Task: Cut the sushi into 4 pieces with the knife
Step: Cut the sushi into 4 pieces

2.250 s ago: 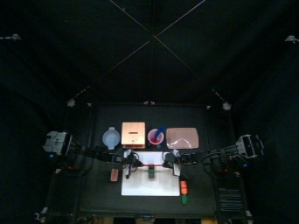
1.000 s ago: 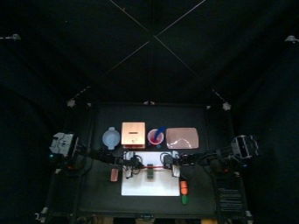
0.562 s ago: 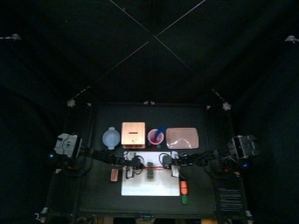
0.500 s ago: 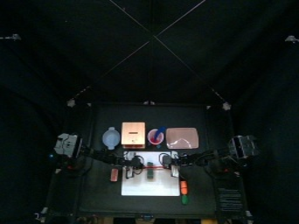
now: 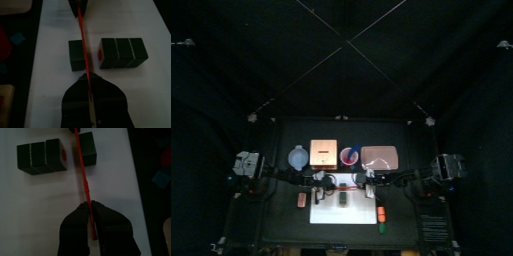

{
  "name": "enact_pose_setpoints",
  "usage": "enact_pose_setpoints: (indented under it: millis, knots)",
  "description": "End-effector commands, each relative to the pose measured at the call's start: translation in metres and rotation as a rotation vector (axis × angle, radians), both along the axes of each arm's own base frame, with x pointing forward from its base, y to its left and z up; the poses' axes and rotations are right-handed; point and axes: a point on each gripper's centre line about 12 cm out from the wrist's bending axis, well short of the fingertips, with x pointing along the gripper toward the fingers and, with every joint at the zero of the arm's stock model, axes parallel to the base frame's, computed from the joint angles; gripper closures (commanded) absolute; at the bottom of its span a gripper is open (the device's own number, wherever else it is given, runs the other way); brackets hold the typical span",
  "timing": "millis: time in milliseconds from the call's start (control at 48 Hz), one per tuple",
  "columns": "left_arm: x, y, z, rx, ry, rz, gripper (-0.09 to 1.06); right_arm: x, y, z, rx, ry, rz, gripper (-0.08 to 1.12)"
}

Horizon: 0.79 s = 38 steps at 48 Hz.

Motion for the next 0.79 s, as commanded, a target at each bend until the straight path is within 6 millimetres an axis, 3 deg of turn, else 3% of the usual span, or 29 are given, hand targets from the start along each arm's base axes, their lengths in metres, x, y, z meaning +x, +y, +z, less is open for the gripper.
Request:
enact_pose_setpoints:
  millis: [21, 271, 562, 792]
  knots:
    - [0.007, 0.01, 0.005, 0.011, -0.02, 0.015, 0.73, 0.018, -0.013, 0.019, -0.006, -0.075, -0.035, 0.97]
    - [0.007, 0.016, 0.012, 0.022, -0.04, 0.014, 0.73, 0.02, -0.014, 0.026, -0.008, -0.095, -0.036, 0.97]
    - [0.002, 0.01, 0.06, 0.04, -0.123, -0.023, 0.73, 0.016, -0.01, 0.057, -0.017, -0.148, -0.014, 0.97]
    - [0.0, -0.016, 0.08, 0.035, -0.178, -0.093, 0.73, 0.011, 0.013, 0.078, -0.019, -0.21, 0.058, 0.97]
